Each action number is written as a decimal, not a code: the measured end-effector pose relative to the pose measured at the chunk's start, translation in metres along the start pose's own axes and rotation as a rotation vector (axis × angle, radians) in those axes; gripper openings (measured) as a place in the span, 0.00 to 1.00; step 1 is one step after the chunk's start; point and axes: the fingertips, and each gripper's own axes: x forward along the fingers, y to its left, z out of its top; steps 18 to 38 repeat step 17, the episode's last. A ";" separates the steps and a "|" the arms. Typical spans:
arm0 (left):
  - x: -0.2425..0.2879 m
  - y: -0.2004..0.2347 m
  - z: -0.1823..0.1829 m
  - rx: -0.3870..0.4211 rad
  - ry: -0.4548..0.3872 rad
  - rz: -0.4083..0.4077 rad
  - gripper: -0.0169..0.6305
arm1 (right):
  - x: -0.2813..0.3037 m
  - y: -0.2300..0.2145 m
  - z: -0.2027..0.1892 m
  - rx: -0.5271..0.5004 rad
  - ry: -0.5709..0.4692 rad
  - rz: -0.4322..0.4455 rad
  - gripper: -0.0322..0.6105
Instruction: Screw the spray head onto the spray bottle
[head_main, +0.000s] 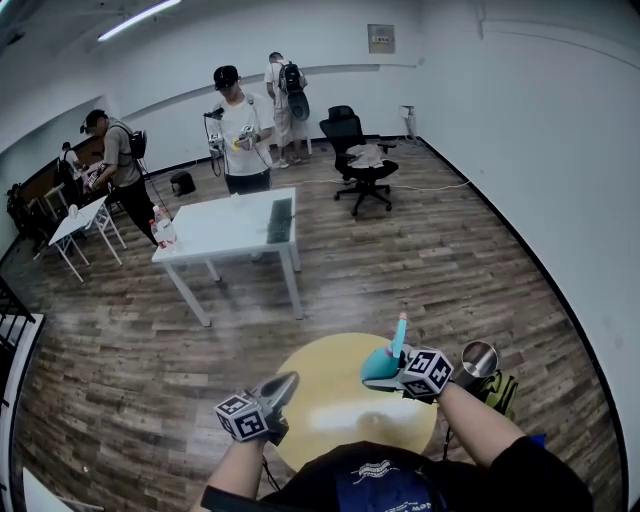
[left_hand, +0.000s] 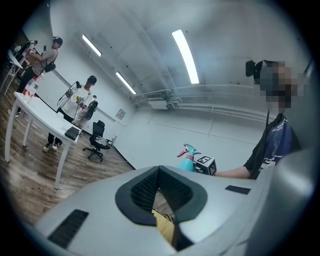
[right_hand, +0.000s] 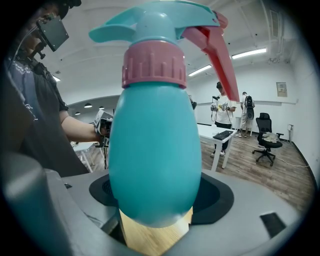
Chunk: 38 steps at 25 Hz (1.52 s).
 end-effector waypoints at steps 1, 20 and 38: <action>0.000 -0.001 0.000 -0.002 0.000 -0.001 0.03 | 0.000 0.000 0.000 -0.003 0.000 0.001 0.66; -0.001 -0.008 0.001 -0.009 0.002 -0.006 0.03 | -0.001 0.005 0.003 -0.021 0.000 0.018 0.66; -0.001 -0.008 0.001 -0.009 0.002 -0.006 0.03 | -0.001 0.005 0.003 -0.021 0.000 0.018 0.66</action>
